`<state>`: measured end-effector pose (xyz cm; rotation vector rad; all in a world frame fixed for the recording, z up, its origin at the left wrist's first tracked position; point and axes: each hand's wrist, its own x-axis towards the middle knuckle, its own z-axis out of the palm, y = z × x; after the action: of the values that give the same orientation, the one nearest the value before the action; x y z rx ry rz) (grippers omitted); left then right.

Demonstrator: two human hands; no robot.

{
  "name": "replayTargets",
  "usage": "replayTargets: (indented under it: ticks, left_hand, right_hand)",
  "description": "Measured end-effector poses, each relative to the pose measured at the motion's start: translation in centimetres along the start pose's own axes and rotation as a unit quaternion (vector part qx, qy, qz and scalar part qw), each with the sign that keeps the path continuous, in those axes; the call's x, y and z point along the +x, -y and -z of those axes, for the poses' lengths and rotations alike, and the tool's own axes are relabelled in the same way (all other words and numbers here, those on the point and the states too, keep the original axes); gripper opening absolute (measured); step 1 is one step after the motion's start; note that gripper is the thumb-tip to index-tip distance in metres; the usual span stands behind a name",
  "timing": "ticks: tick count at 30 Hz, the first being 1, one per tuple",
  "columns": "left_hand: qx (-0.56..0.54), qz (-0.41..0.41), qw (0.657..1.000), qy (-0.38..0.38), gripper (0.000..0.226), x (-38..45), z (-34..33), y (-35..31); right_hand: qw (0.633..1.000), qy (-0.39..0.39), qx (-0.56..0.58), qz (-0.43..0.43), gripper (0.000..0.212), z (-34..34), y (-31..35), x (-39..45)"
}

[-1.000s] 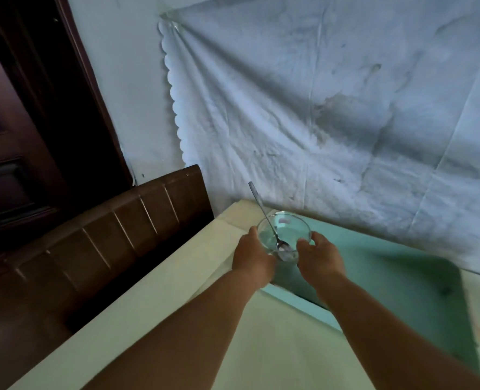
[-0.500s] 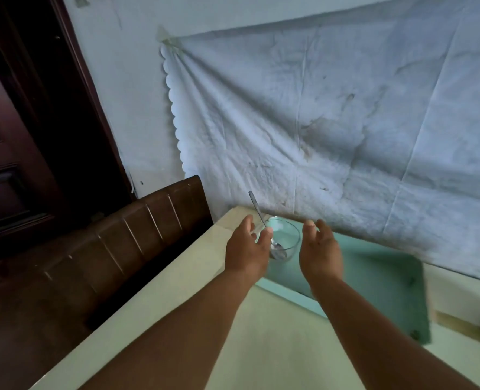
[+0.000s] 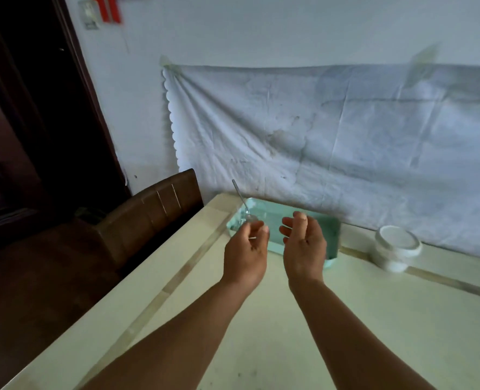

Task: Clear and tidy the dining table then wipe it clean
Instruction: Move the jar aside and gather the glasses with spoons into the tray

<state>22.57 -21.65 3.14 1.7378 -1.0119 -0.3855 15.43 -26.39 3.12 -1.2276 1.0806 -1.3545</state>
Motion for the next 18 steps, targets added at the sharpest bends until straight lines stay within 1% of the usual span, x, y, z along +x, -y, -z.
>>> replayTargets:
  ticks: [4,8,10,14,18]
  left_hand:
    - [-0.011,-0.008,1.000,-0.006,0.030,-6.4,0.8,-2.0]
    - [-0.065,-0.008,0.998,0.001,0.025,-13.2,0.2,-3.8]
    - [-0.085,-0.009,0.996,0.034,0.027,-17.3,-0.9,-5.2]
    - [-0.129,-0.028,0.989,0.065,0.023,-22.0,-2.2,-6.9]
    - [-0.143,-0.050,0.976,0.159,0.020,-28.8,-5.1,-9.0]
  right_hand:
    - [0.999,-0.034,-0.007,-0.011,0.021,4.5,1.6,-6.0]
    - [0.997,-0.072,-0.017,-0.018,0.022,10.2,3.0,-12.1]
    - [0.994,-0.108,-0.021,-0.018,0.020,13.7,3.5,-15.1]
    - [0.991,-0.127,-0.025,-0.030,0.020,18.0,4.1,-18.7]
    - [0.980,-0.195,-0.013,-0.038,0.020,24.9,4.5,-23.0]
